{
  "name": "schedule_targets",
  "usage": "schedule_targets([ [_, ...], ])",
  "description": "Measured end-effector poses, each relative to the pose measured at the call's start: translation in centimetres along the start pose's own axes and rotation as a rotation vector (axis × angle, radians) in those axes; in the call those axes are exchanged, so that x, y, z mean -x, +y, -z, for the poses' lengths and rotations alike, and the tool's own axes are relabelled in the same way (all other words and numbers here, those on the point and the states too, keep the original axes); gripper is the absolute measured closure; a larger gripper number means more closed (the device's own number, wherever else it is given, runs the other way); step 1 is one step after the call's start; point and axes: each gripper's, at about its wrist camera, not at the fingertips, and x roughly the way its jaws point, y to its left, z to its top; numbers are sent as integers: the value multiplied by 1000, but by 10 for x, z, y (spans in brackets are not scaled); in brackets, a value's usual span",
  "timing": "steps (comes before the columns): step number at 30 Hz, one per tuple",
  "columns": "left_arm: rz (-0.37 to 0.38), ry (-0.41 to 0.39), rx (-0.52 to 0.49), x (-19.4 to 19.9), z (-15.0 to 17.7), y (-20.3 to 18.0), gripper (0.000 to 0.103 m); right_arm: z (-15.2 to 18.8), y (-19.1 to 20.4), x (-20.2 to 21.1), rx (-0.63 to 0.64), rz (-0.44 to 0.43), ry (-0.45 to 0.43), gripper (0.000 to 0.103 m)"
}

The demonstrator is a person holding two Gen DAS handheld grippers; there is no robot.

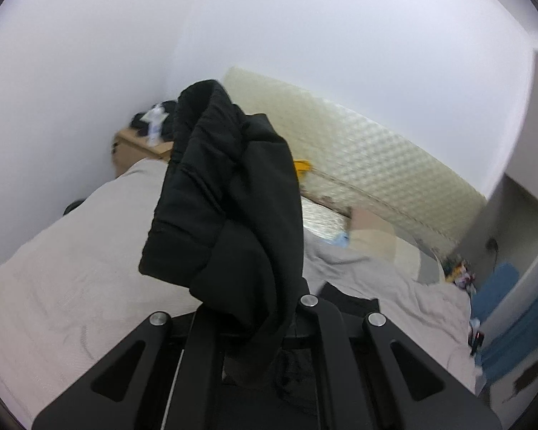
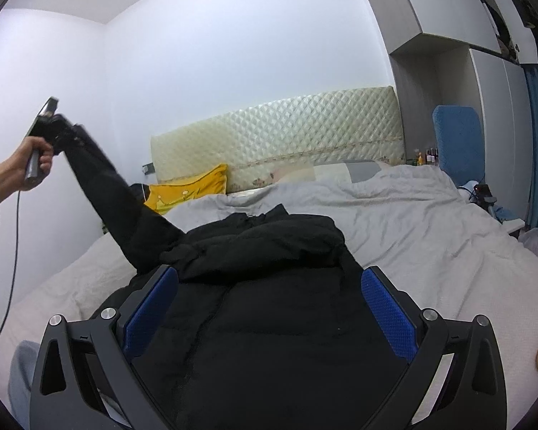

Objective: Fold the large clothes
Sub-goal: 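Lift the sleeve with the left gripper and swing it across the jacket body, then lay the sleeve on the jacket and open the left gripper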

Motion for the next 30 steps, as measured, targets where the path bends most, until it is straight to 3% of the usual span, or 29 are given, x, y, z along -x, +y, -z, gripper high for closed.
schedule_targets([
  [12, 137, 70, -244, -35, 71, -167, 97, -3, -28, 15, -44, 1, -39, 0],
  [17, 219, 171, -335, -68, 127, -227, 97, -4, -41, 12, -74, 3, -38, 0],
  [21, 268, 229, -386, -87, 177, -259, 96, -3, -53, 12, -93, 2, -44, 0],
  [25, 323, 303, -366, -112, 226, -278, 96, -1, -65, 2, -123, 22, -32, 0],
  [30, 299, 378, -473, -150, 284, -295, 96, 2, -82, -14, -176, 38, -3, 0],
])
